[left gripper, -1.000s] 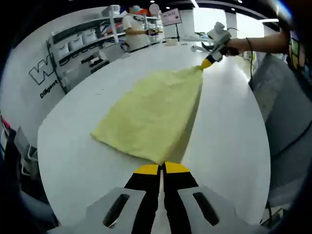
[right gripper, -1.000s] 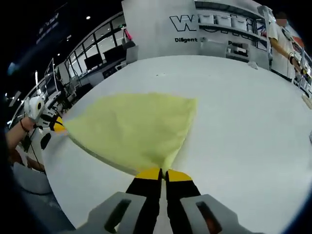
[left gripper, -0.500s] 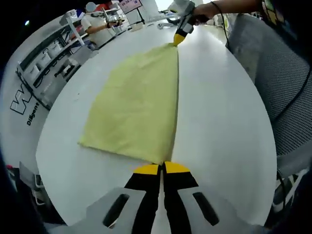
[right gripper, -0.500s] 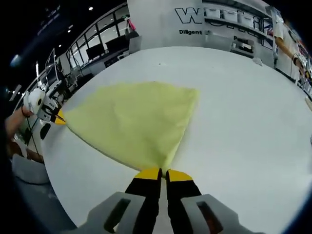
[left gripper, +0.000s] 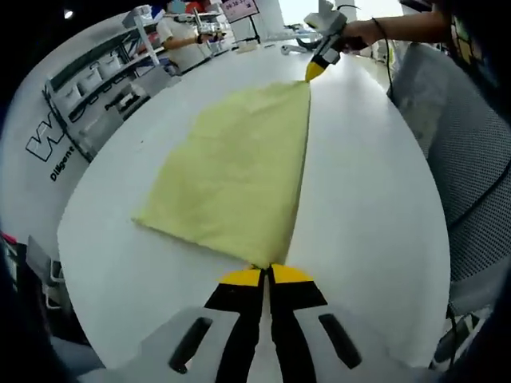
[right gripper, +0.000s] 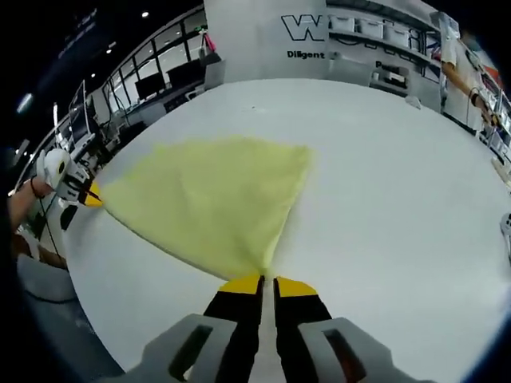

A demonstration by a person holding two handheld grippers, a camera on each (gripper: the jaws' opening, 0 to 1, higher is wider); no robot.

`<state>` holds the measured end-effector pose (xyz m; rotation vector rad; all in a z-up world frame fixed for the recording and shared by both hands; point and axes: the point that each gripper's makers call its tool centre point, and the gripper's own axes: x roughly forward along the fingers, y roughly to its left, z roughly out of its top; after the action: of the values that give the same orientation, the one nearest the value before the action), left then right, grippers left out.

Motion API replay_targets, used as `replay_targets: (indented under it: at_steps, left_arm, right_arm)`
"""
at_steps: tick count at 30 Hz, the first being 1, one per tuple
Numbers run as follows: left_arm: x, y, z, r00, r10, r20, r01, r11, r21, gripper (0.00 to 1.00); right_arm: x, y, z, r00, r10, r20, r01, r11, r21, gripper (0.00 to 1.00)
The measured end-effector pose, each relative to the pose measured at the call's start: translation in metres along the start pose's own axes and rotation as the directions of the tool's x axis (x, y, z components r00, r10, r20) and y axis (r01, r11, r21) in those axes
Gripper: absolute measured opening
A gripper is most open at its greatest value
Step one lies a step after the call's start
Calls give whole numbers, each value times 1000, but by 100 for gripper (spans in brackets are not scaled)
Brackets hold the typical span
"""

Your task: Fold the garment on the visible template until the final outline fits inside the template.

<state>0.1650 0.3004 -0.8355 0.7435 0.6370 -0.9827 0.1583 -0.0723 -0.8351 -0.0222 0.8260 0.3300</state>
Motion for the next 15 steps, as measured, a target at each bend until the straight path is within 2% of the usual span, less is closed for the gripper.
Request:
replay_targets:
  at_steps: [2,5,7,10,12,13,14,15]
  left_arm:
    - [-7,1,0,1000,29,-3,-29,1000,-4,4]
    - [-18,5,3,994,111,13,-109,989,-104,8]
    - [-24,8,3,988,154,11,-151,978,-141,8]
    - [-35,9,12,975,221,37,-200,934,-295,9]
    - [-43,9,20,965,254,71,-212,907,-363,10]
    - [-48,9,23,956,283,83,-225,882,-413,11]
    - [-51,9,26,950,299,94,-228,866,-446,12]
    - [-53,9,27,947,306,99,-228,857,-462,12]
  right_arm:
    - [-6,-3,1,1000,-30,9,30,1000,4,3]
    - [-15,-2,2,998,-61,24,61,998,1,5]
    - [-19,-1,3,997,-69,36,68,997,19,6]
    - [-27,3,2,995,-86,46,85,996,26,7]
    - [-32,7,4,994,-86,67,84,995,46,9]
    - [-35,11,5,993,-83,80,78,995,54,9]
    - [-36,11,6,993,-82,85,78,995,56,9]
    - [-38,13,7,992,-83,92,78,995,58,9]
